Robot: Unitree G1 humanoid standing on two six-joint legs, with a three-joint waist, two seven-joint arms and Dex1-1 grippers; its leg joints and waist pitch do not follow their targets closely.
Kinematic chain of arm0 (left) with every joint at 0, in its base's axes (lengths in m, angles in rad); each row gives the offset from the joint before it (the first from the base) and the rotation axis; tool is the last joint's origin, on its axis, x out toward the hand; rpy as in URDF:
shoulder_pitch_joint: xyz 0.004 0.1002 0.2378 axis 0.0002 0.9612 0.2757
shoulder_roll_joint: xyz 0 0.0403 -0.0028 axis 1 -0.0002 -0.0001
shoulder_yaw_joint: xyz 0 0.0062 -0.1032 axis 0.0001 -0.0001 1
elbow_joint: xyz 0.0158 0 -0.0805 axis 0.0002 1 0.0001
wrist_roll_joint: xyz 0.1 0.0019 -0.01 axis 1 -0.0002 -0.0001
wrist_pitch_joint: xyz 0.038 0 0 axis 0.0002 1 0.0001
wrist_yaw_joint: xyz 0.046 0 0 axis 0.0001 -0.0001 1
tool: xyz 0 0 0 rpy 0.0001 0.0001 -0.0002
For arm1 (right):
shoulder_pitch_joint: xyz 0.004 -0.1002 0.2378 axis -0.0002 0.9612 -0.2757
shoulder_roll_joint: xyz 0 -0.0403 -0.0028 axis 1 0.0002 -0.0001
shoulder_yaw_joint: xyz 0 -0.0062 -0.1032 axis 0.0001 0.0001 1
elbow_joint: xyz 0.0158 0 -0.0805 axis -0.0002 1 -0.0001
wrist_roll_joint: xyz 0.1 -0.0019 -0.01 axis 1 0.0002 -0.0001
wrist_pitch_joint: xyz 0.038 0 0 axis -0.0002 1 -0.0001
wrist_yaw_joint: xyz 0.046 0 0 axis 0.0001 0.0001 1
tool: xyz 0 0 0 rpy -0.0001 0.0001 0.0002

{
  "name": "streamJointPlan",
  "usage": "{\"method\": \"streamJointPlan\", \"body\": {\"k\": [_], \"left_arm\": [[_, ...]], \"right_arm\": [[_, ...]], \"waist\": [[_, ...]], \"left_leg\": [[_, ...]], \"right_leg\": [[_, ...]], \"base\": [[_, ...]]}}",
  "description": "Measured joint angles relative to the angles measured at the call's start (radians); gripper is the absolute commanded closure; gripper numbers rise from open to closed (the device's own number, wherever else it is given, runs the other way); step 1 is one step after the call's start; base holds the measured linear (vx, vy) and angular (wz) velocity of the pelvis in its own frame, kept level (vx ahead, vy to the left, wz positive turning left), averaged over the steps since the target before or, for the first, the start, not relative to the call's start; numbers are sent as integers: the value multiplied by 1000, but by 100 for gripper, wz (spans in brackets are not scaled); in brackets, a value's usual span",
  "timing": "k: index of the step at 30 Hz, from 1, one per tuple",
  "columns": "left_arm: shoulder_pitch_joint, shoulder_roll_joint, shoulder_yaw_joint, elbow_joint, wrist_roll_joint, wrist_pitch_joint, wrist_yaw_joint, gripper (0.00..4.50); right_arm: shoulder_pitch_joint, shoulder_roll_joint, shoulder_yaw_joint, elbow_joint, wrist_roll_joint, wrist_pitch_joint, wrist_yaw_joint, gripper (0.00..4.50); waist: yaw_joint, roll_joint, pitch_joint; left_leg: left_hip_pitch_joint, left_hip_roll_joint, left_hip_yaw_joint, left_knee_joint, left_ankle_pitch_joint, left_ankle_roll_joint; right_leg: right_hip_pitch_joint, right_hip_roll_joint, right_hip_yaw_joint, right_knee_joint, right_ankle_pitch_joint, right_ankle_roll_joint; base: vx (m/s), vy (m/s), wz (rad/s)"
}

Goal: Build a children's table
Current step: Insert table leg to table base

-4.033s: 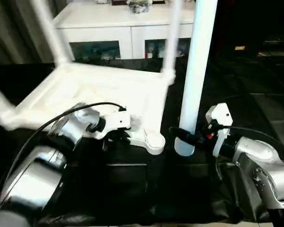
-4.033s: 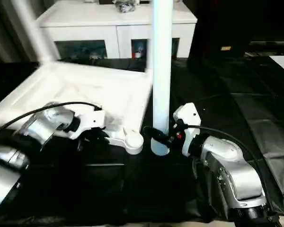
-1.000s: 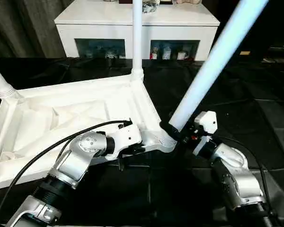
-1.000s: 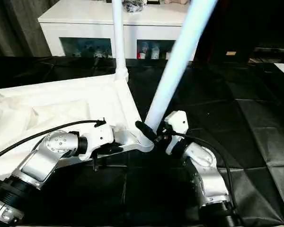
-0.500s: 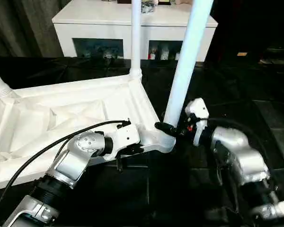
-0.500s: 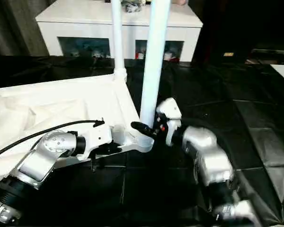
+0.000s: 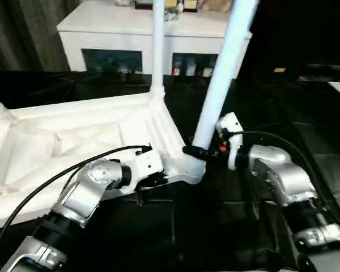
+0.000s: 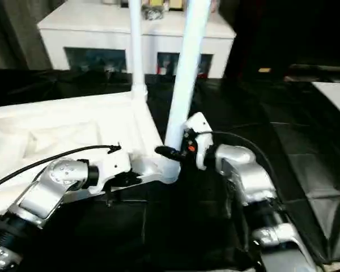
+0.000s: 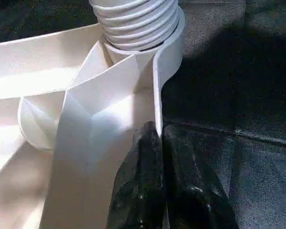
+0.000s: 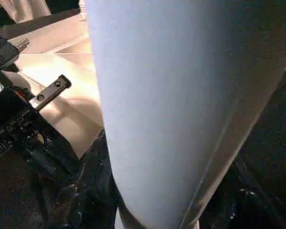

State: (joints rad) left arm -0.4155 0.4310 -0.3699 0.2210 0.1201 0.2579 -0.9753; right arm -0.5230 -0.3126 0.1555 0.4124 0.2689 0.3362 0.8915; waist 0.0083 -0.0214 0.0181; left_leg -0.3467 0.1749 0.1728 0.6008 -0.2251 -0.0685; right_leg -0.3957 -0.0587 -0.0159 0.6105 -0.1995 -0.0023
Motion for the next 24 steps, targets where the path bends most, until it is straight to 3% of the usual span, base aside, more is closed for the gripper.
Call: {"method": "streamJointPlan", "body": {"k": [6,9,16,19,24], "left_arm": [[-1,-3,3,12,-1,8,23,450],[-19,-28,12,34,8,52,82,450],[-80,-198,24,83,51,230,273,450],[-116,-298,25,120,64,298,366,450],[-134,-388,28,138,58,349,425,450]], "right_arm": [[-5,21,-2,10,-1,-4,-41,267],[-31,83,-9,54,-31,-28,-174,267],[-100,219,-54,165,-98,-71,-595,267],[-146,257,-79,247,-129,-111,-739,267],[-186,282,-118,338,-161,-151,-880,267]], "waist": [[-4,-3,-2],[-13,-3,-3],[-29,-1,-1],[-28,-2,-1],[-17,-2,-1]], "left_leg": [[0,0,0,0,0,0],[0,0,0,0,1,-1],[-2,-1,-2,0,1,-1],[-4,-3,-1,0,1,-1],[-7,-3,0,-1,1,0]], "right_leg": [[0,0,0,0,0,1],[-2,0,0,0,-2,4],[-3,0,-1,-15,-3,6],[-3,-1,1,-20,-3,6],[-2,-1,2,-23,2,3]], "base": [[0,0,0],[0,0,0],[0,0,0],[0,0,0],[0,0,0]]}}
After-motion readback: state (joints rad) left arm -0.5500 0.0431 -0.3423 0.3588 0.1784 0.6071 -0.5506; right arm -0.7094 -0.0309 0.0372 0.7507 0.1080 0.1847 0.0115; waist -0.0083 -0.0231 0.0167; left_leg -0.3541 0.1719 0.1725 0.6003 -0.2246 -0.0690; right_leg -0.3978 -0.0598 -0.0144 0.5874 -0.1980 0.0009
